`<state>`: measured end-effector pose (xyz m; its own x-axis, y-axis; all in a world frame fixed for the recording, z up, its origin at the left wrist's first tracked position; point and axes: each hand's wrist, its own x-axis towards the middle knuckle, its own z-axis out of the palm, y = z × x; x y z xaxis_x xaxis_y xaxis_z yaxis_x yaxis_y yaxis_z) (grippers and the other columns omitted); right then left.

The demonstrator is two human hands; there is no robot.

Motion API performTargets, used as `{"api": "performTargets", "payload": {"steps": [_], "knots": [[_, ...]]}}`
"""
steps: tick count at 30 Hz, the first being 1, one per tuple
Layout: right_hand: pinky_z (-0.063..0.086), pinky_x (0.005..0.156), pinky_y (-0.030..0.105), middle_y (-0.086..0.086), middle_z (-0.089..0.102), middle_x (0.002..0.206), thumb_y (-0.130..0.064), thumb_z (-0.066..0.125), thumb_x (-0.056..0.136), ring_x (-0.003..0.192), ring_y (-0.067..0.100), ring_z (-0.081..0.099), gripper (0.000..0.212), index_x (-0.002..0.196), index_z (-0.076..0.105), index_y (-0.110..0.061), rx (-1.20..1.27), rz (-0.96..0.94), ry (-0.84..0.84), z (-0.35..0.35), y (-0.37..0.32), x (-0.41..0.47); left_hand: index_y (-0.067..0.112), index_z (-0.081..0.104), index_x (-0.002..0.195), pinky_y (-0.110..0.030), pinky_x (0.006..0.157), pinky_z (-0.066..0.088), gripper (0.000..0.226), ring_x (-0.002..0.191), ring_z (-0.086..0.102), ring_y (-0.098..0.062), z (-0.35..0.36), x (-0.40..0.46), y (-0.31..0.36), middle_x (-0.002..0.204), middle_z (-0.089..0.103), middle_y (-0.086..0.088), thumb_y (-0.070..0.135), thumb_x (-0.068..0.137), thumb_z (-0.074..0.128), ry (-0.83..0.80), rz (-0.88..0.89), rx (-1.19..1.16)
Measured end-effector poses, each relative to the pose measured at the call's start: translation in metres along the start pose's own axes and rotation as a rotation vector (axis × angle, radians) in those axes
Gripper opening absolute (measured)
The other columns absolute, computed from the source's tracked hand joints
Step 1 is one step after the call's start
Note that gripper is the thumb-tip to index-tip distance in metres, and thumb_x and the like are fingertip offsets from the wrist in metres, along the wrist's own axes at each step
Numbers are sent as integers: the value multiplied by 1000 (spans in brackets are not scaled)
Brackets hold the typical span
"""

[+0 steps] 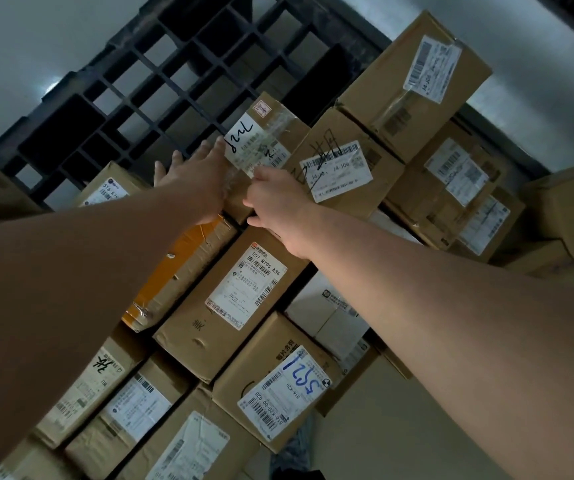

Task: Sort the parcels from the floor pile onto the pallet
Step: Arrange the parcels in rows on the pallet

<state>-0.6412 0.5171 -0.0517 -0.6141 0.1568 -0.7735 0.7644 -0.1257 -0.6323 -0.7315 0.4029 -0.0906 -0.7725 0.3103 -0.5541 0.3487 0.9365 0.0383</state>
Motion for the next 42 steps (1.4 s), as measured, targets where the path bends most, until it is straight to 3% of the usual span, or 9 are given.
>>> {"api": "performTargets", "payload": {"steps": [8,12,17,18,28,32,36,39,42], "knots": [[48,113,48,3,38,165,-4,41,101,125,19,58,62,161,37,-21,-5,-92,48,1,-16,-44,39,11,163,-61,124,13,85,157,13,-35,-41,-33,2,172,8,2,11,100,61,106,122,-52],[40,121,48,2,42,164,-5,45,98,139,21,53,63,158,41,-22,-3,-148,116,-11,-25,-105,40,16,162,-62,122,23,69,156,19,-34,-84,-81,14,172,10,5,22,105,52,93,214,-61],[57,87,17,4,43,162,-10,47,102,120,18,65,55,155,46,-23,-6,-197,202,-36,-41,-221,34,26,160,-56,119,34,56,154,26,-31,-162,-170,36,171,17,3,30,108,47,110,364,-25],[39,78,17,3,43,161,-12,48,102,124,14,61,53,154,48,-24,-2,-204,227,-39,-44,-248,33,29,159,-55,116,39,54,152,30,-32,-176,-193,41,171,19,4,31,108,46,123,387,-25],[42,112,32,-3,56,148,-18,53,103,137,11,50,40,143,59,-24,-66,-224,659,-69,6,-538,32,43,150,-52,104,48,45,135,49,-36,-240,-433,85,159,39,3,30,104,47,129,640,-68],[39,88,16,-6,59,141,-20,51,104,121,4,53,36,137,63,-26,-97,-173,749,-81,45,-636,28,45,148,-52,106,45,45,135,47,-36,-238,-514,116,156,42,-1,29,104,50,76,769,-22],[52,87,29,1,67,125,-25,50,106,112,20,67,29,131,64,-30,-94,-121,787,-91,87,-706,29,44,149,-48,100,47,46,133,51,-34,-225,-576,153,158,40,0,34,104,49,52,873,-13],[42,69,4,0,66,113,-24,54,104,87,10,65,30,131,66,-28,-101,-71,842,-95,124,-735,25,46,148,-50,98,51,45,128,54,-34,-203,-605,183,154,43,-2,35,104,49,39,943,45],[49,100,29,8,62,134,-17,56,103,115,22,61,34,137,63,-19,-64,-67,841,-106,163,-748,25,45,148,-48,99,49,46,126,56,-35,-175,-624,216,154,43,-4,37,104,49,21,949,111]]}}
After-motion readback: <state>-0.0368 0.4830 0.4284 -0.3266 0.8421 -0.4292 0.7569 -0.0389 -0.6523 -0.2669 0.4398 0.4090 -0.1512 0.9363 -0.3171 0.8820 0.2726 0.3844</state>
